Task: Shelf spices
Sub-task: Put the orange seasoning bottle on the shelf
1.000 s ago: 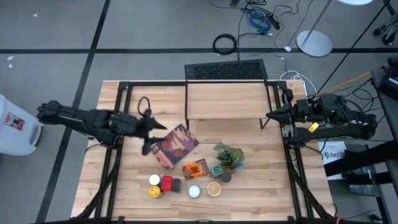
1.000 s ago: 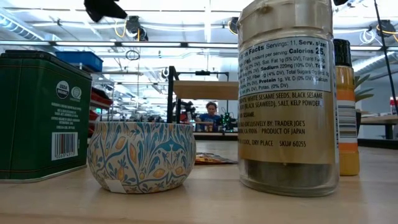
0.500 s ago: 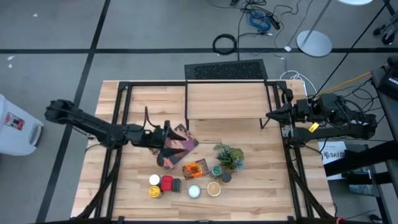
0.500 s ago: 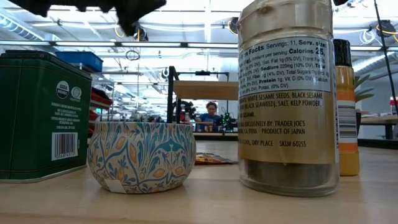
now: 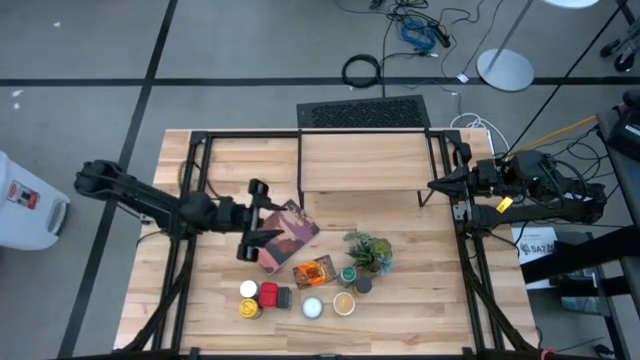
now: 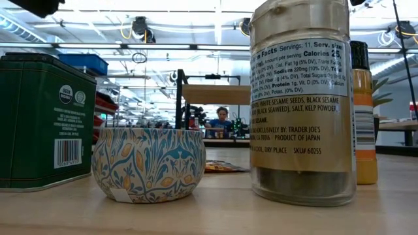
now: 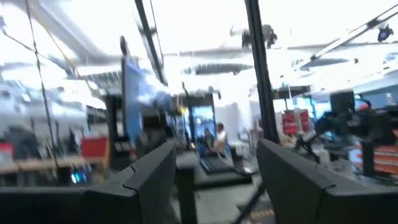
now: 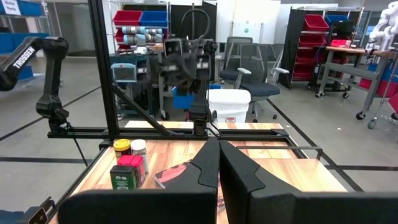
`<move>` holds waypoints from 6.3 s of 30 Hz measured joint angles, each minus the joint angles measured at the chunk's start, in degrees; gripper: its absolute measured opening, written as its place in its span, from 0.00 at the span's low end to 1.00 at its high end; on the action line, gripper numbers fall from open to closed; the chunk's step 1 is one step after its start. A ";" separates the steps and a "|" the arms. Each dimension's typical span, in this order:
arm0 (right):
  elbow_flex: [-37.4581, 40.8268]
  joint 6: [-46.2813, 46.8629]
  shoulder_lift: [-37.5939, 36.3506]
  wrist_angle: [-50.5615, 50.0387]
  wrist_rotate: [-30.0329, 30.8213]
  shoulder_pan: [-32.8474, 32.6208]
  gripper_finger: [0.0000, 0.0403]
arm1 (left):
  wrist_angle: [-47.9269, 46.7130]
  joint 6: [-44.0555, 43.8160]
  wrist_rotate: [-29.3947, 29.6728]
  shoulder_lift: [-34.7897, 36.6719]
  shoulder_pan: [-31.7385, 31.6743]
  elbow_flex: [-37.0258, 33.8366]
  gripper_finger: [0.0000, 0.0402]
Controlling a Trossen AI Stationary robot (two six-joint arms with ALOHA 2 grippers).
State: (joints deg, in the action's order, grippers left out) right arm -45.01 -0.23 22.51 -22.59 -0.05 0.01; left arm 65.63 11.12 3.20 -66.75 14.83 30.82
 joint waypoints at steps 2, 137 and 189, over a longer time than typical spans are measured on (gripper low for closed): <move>0.01 0.00 0.01 0.00 -0.01 -0.01 0.00 | -0.34 1.56 0.00 1.54 0.00 0.73 0.58; 4.22 17.35 60.69 25.84 9.59 -32.58 0.80 | -105.29 -34.26 24.15 8.45 11.89 25.82 0.58; -17.24 10.94 60.15 2.39 20.03 -34.98 0.46 | -103.39 -32.82 24.04 6.42 11.89 25.82 0.58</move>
State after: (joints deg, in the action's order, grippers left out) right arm -62.25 10.72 82.66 -20.20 19.97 -34.97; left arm -37.76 -21.70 27.24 -60.34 26.72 56.64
